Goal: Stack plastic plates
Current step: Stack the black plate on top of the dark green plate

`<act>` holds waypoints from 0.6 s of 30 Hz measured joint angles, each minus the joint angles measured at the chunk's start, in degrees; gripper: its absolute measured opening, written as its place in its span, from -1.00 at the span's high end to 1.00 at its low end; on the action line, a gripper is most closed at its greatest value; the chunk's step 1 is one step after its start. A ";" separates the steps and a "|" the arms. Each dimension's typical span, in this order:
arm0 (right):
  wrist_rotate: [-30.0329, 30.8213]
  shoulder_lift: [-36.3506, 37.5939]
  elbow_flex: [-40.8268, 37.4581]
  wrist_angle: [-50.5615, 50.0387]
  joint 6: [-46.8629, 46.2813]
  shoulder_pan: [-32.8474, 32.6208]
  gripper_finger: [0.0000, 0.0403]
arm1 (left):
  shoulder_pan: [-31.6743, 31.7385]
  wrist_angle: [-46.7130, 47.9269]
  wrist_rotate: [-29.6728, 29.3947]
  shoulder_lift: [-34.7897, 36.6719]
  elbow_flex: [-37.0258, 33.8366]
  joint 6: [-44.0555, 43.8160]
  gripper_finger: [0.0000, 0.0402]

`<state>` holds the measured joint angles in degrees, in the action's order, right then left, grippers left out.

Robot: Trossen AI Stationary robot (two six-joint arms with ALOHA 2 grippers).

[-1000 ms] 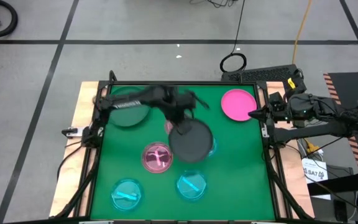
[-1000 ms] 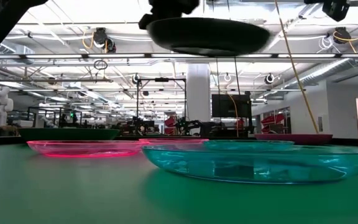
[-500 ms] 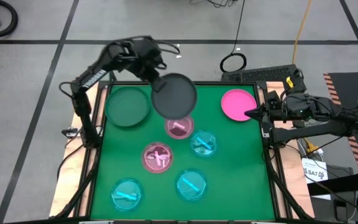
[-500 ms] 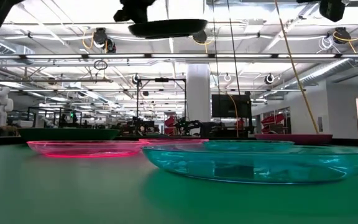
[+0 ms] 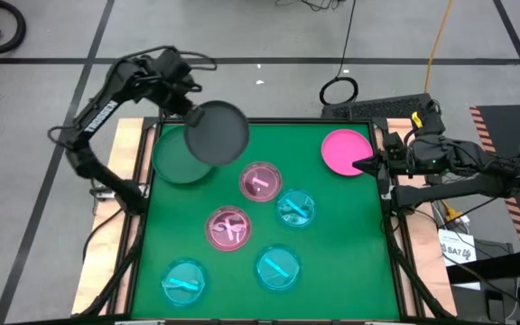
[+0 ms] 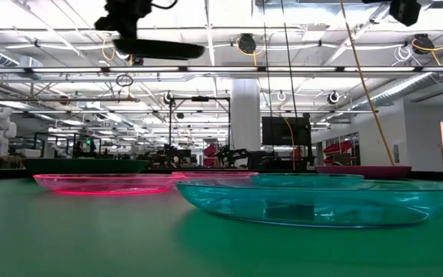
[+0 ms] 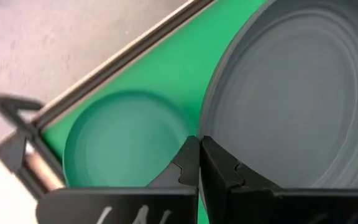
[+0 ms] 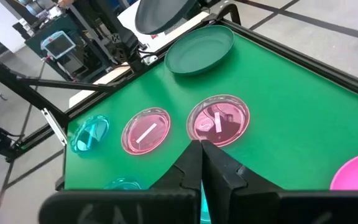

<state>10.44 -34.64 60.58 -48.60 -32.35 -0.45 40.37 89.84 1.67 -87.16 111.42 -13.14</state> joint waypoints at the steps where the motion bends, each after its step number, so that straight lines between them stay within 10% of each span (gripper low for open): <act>1: 0.00 -0.01 -0.01 0.00 0.33 0.00 1.00 | 0.59 -0.08 -0.03 1.62 -2.32 -0.41 0.99; 18: 0.02 -2.19 -0.01 -0.04 0.50 0.00 1.00 | 17.31 -12.54 -1.05 17.58 -39.70 -0.38 0.99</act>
<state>10.46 -36.83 60.58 -48.64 -31.86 -0.45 57.67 77.31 0.62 -69.58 71.72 -13.53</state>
